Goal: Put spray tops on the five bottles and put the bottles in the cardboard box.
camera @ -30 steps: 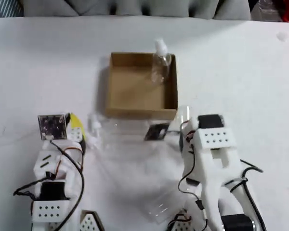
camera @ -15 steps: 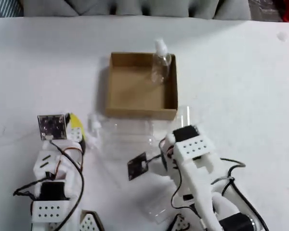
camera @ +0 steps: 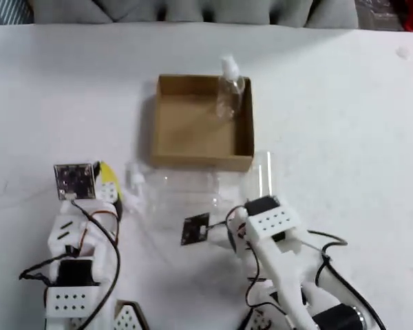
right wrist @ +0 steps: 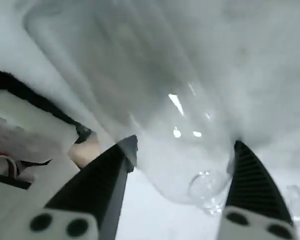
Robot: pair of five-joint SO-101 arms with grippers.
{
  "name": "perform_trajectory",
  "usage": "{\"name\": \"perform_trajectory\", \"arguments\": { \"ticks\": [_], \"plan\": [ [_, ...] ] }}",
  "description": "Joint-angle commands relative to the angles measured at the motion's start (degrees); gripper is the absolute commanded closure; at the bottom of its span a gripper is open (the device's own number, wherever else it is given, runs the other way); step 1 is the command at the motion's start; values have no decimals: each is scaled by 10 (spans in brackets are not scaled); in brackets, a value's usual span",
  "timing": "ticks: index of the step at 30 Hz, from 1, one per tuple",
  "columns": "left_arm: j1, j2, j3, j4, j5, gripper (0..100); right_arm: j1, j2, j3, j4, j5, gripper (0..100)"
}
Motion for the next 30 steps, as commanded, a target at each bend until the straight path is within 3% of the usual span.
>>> {"name": "perform_trajectory", "arguments": {
  "ticks": [1,7,9,13,17,24,30],
  "plan": [
    [-6,-6,-4,-19,-8,976,-18,-11,-2,-11,-15,741],
    [-6,-6,-4,-19,-8,976,-22,-11,-10,-15,-16,749],
    [-6,-6,-4,-19,-8,976,-20,-11,-10,-15,-16,794],
    [-6,-6,-4,-19,-8,976,-22,-11,-11,-17,-16,988],
    [-6,-6,-4,-19,-8,976,-3,-11,-32,16,-15,982],
    [-6,-6,-4,-19,-8,976,94,-11,-170,168,8,983],
    [-6,-6,-4,-19,-8,976,249,-5,-278,244,164,983]
  ]
}}
